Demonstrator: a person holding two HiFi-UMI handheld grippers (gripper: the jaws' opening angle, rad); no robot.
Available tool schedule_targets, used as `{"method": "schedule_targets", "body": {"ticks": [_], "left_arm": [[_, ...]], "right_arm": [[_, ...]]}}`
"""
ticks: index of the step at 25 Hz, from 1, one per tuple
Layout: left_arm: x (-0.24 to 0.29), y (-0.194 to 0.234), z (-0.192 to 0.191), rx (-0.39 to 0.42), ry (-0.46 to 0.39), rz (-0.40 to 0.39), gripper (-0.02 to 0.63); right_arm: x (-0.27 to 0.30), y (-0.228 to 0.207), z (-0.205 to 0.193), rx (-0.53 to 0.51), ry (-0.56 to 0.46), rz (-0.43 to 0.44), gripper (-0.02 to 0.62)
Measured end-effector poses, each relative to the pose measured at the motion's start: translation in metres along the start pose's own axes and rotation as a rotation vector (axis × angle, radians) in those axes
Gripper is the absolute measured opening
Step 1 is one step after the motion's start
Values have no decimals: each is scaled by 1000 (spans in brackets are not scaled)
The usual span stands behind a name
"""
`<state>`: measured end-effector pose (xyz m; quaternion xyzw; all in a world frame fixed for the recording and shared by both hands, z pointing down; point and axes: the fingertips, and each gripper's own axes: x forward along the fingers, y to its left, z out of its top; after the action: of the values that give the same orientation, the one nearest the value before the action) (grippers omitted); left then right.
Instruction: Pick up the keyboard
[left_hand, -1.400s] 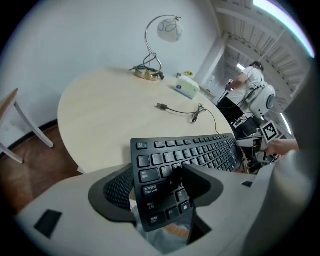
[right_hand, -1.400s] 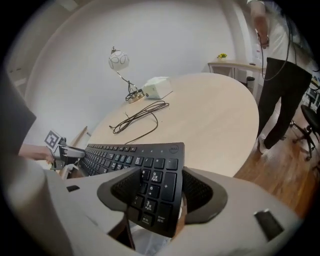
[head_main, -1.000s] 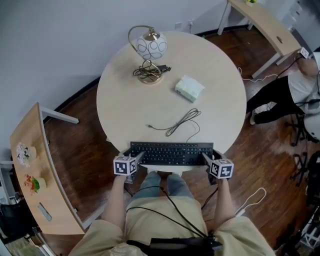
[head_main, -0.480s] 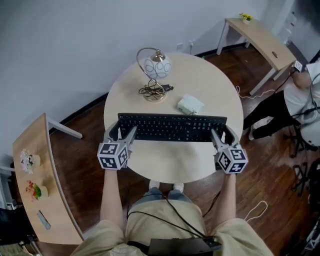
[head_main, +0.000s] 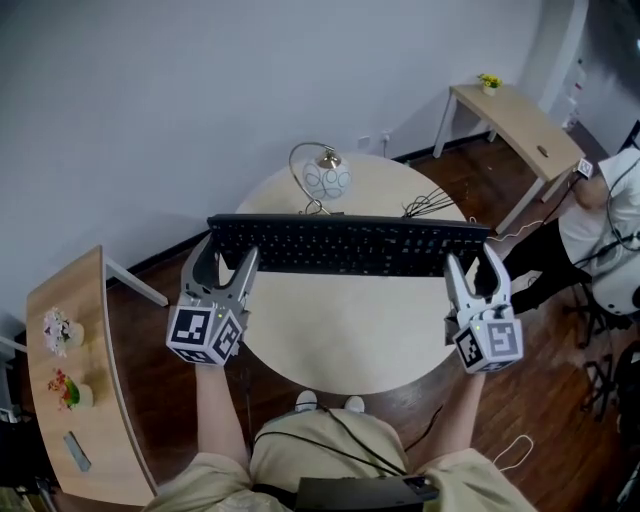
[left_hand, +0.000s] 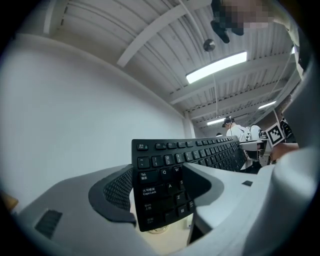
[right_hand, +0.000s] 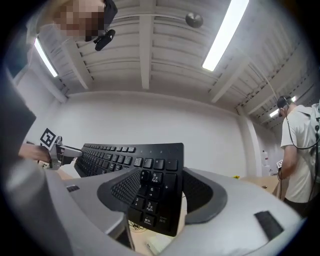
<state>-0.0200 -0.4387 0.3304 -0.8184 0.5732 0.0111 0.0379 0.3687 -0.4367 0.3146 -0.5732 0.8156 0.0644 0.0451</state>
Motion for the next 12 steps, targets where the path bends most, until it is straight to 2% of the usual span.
{"method": "schedule_targets", "body": {"ticks": [12], "left_arm": [[1,1,3,13,2,-5,296]], "right_arm": [[-2,2,1,2,3,-12,270]]}}
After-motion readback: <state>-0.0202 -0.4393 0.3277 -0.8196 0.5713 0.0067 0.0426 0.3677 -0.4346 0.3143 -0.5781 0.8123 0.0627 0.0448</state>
